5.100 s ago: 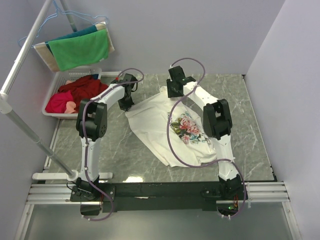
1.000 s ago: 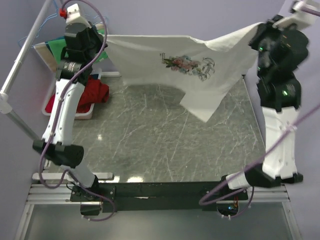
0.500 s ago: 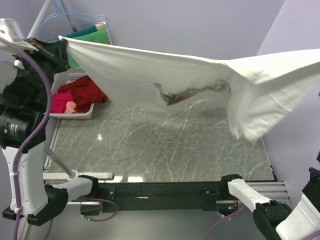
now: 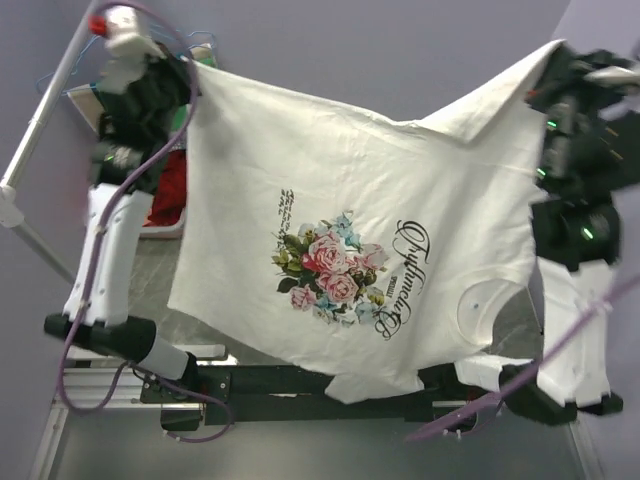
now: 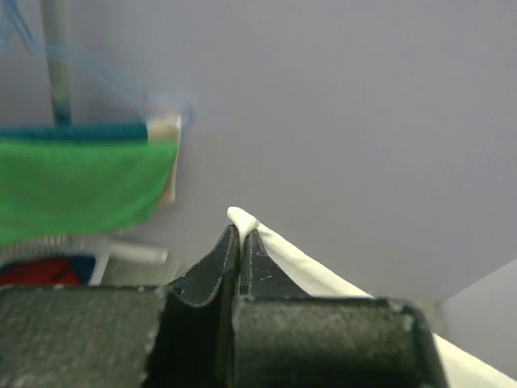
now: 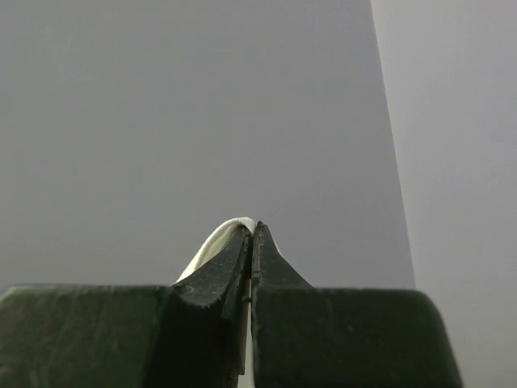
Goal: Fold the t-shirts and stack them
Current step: Flatten the tshirt out
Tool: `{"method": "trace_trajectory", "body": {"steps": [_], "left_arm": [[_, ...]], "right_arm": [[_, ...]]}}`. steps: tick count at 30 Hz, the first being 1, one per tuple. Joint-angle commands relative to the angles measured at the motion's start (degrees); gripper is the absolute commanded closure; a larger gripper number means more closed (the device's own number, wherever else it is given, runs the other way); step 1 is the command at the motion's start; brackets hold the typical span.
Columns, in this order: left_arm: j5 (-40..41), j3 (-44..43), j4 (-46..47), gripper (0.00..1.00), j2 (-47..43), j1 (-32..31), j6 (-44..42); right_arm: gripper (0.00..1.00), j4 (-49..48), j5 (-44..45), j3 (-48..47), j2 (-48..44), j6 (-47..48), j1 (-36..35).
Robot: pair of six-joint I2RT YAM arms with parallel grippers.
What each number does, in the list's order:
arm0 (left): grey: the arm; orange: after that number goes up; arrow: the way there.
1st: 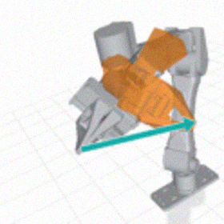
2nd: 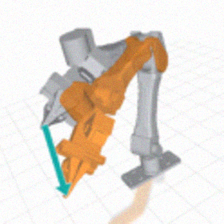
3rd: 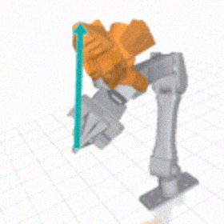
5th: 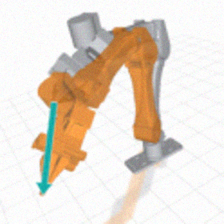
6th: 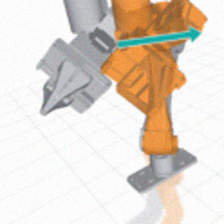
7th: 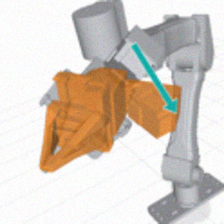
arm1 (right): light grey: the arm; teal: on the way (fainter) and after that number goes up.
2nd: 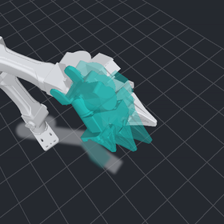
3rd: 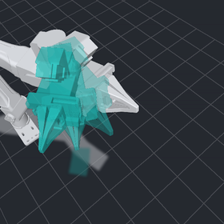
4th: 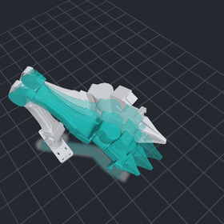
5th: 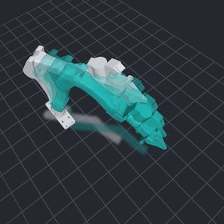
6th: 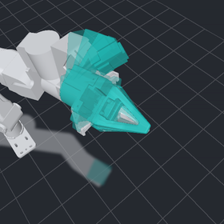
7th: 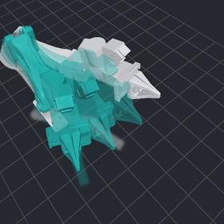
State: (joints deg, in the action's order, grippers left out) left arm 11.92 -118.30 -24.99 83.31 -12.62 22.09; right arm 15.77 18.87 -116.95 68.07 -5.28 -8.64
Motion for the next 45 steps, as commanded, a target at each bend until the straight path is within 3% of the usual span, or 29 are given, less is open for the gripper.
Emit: {"method": "trace_trajectory", "body": {"steps": [1, 5, 9, 12, 16, 21, 22, 23, 24, 25, 27, 28, 32, 38, 45], "left_arm": [[4.15, 8.16, 1.7, 0.99, 7.38, -1.79, 1.82], [7.58, 14.31, 2.49, 0.99, 15.02, -3.37, 3.83], [11.8, 12.84, 0.31, 0.99, 23.02, -3.37, 5.51], [14.62, 7.92, -1.28, 0.99, 30.49, -3.37, 5.86], [17.69, 0.99, -2.32, 0.99, 37.97, -2.67, 7.17], [18.32, -7.91, -2.35, 0.99, 46.5, -1.62, 7.71], [16.66, -8.17, -1.64, 0.99, 47.12, -1.53, 7.45], [15.95, -8.52, -0.16, 0.97, 48.25, -1.44, 6.66], [16.03, -8.87, 0.03, 0.89, 48.7, -1.44, 6.57], [16.98, -8.96, 0.47, 0.54, 49.05, -1.44, 6.65], [17.69, -7.83, 2.57, 0.19, 48.71, -1.35, 6.65], [18.39, -7.39, 3.19, 0.01, 48.36, -1.27, 6.74], [18.93, -4.66, 6.53, 0.0, 45.72, -0.65, 6.39], [13.58, -3.88, 0.57, 0.0, 43.36, -0.47, 6.39], [5.84, 8.07, -9.36, 0.01, 36.58, -0.56, 11.13]], "right_arm": [[1.0, -4.24, 7.84, 14.32, 8.9, -1.92, 0.9], [1.0, -7.59, 7.67, 24.03, 16.37, -7.8, 2.05], [1.0, -9.0, 6.36, 23.53, 27.18, -9.92, 2.75], [1.0, -9.62, 5.74, 18.17, 35.79, -10.28, 2.93], [1.0, -6.37, 4.42, 3.18, 49.22, -11.68, 3.37], [1.0, -4.87, 0.82, -7.49, 58.13, -12.47, 3.55], [0.99, -4.7, -0.14, -10.2, 59.96, -12.39, 3.63], [0.85, -4.35, -1.81, -11.45, 60.68, -12.3, 3.55], [0.51, -3.39, -2.17, -12.77, 61.21, -12.21, 3.63], [0.37, -3.12, -2.26, -14.52, 61.56, -12.3, 3.55], [0.02, -3.37, -2.44, -14.45, 60.69, -12.3, 3.55], [0.0, -3.73, -2.18, -13.32, 59.12, -12.13, 3.55], [0.0, -3.73, 0.19, -9.8, 54.37, -10.72, 3.55], [0.0, 10.58, -0.5, -3.92, 48.04, -15.0, 3.46], [0.1, 23.77, -2.09, 16.27, 37.59, -22.49, -1.19]]}}
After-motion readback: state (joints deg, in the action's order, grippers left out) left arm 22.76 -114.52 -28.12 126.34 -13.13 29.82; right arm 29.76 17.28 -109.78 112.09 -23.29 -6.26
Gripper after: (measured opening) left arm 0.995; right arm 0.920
